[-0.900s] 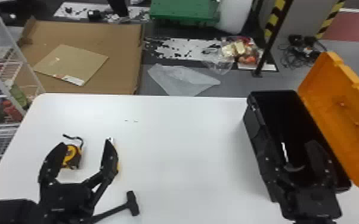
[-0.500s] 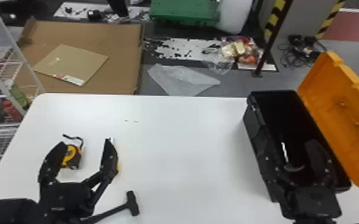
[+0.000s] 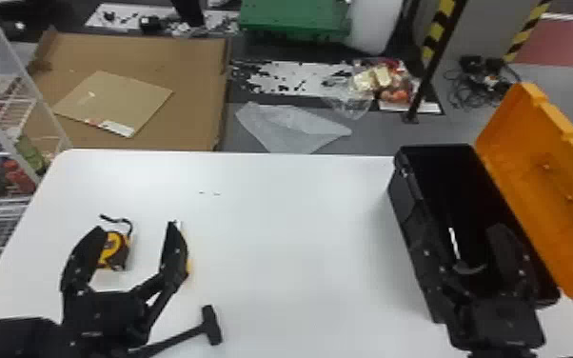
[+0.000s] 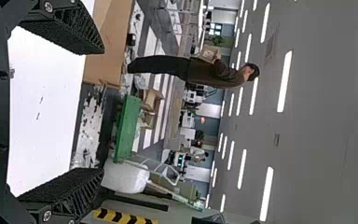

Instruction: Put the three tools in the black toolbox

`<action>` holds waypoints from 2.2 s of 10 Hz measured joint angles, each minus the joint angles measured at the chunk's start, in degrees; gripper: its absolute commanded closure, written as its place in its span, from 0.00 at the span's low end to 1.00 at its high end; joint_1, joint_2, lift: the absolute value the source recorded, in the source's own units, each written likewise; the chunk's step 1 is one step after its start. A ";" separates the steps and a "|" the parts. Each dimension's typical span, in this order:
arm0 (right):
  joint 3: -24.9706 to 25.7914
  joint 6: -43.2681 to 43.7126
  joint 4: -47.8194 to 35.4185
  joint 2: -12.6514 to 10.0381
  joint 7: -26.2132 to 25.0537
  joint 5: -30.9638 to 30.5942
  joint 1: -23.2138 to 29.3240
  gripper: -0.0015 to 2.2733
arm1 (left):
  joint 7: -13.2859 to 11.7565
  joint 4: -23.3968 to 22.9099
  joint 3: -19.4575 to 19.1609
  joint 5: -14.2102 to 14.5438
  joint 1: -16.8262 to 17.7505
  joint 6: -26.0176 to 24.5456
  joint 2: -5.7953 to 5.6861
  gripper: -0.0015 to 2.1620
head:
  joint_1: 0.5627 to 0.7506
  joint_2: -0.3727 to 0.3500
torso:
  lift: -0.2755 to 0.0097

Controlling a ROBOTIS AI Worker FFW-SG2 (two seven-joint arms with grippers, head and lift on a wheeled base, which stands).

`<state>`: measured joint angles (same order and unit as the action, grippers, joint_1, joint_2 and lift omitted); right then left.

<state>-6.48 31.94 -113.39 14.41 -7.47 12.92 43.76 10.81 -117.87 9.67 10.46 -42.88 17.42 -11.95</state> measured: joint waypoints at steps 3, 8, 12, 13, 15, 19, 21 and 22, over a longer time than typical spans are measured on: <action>-0.01 0.09 -0.08 0.00 -0.01 0.08 0.10 0.05 | -0.11 -0.30 0.01 -0.06 -0.44 0.16 0.00 0.05 | 0.70 0.43 | 0.77; 0.01 0.09 0.10 0.04 0.00 0.52 0.03 0.05 | -5.95 -3.55 -2.93 0.26 -4.28 -3.67 -1.85 0.05 | 0.70 0.42 | 0.77; 0.06 -0.07 0.74 0.40 0.00 1.21 -0.51 0.05 | -15.57 -4.46 -9.99 2.67 -9.49 -5.27 -2.48 0.04 | 0.70 0.47 | 0.77; 0.06 -0.10 1.05 0.43 0.00 1.25 -0.76 0.05 | -18.83 -5.39 -11.91 3.62 -10.91 -5.73 -2.51 0.04 | 0.70 0.47 | 0.77; 0.00 -0.26 1.41 0.51 0.00 1.41 -1.03 0.05 | -26.15 -7.65 -15.84 5.21 -12.54 -11.44 -2.65 0.04 | 0.70 0.48 | 0.77; -0.02 -0.57 1.59 0.94 0.00 1.75 -1.21 0.05 | -37.48 -7.35 -21.24 6.43 -12.35 -19.16 -2.05 0.04 | 0.70 0.49 | 0.77; 0.01 -1.09 1.80 1.03 0.00 1.85 -1.41 0.05 | -42.00 -7.30 -23.22 6.62 -13.34 -19.30 -1.93 0.04 | 0.70 0.50 | 0.77; 0.02 -1.14 1.97 1.05 0.00 2.04 -1.49 0.05 | -44.98 -7.01 -24.59 7.49 -13.61 -19.74 -1.93 0.05 | 0.70 0.50 | 0.77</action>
<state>-6.46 30.80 -111.42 15.46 -7.47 14.97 42.26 -34.18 -124.87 -14.92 17.95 -56.49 -2.32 -13.88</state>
